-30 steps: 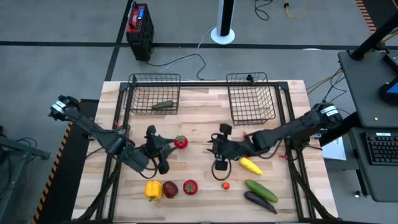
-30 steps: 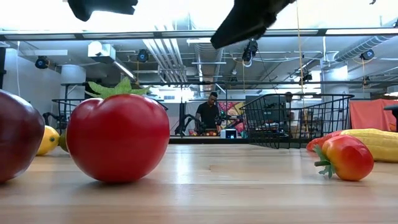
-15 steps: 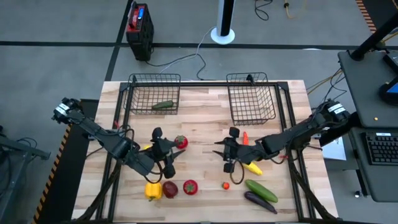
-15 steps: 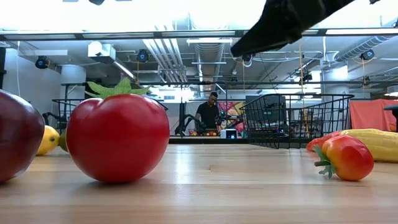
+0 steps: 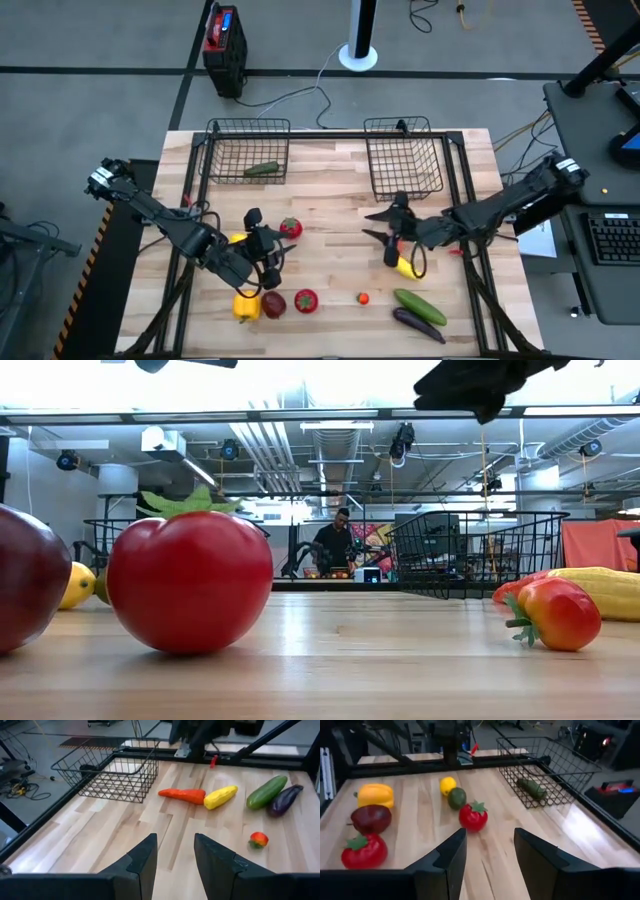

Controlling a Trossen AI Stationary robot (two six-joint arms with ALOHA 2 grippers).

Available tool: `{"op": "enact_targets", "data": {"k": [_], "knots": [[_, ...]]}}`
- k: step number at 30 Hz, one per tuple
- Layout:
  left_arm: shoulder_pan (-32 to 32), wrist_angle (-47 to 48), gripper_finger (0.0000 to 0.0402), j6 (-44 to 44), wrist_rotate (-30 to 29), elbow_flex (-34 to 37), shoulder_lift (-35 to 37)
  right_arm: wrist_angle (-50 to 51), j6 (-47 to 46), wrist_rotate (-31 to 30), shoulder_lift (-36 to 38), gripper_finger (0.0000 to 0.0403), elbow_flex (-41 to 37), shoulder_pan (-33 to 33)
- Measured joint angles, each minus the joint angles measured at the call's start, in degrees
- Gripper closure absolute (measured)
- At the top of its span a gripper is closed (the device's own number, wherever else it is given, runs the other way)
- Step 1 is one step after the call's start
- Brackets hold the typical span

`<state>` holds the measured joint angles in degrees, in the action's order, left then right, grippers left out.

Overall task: Sort produce into baskets
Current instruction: Put the top red tomato into the right black wire basket

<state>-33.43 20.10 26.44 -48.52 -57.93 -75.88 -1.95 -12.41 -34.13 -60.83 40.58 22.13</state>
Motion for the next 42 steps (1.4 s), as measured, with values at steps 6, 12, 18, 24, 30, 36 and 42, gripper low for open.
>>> {"op": "enact_targets", "data": {"k": [6,12,18,24,30,36,42], "knots": [[0.0,1.51,0.0284,0.65,0.06,0.28,0.0,10.03,-10.96,0.0,5.26,0.0245,0.0,0.0],[0.41,2.92,0.0272,0.67,-0.27,0.3,0.0,13.75,-14.62,-0.46,5.75,0.0245,-0.02,-0.02],[1.39,4.1,0.0223,1.38,1.42,0.3,-0.26,13.4,-14.14,-1.43,4.34,0.0245,-0.02,-0.13],[2.23,7.4,0.0111,5.09,0.88,0.32,-1.96,13.15,-14.03,-2.1,3.33,0.0245,-0.02,-0.13],[3.83,10.48,0.002,7.75,-0.87,0.39,-4.87,13.21,-14.07,-2.1,3.24,0.0245,-0.01,-0.13],[5.26,10.62,0.0012,7.72,-1.76,1.45,-9.08,13.19,-14.04,-3.5,2.98,0.0245,-0.01,-0.13],[5.9,9.97,0.0029,7.29,-1.92,1.96,-12.8,13.32,-14.03,-3.55,2.52,0.0245,-0.01,-0.13]]}}
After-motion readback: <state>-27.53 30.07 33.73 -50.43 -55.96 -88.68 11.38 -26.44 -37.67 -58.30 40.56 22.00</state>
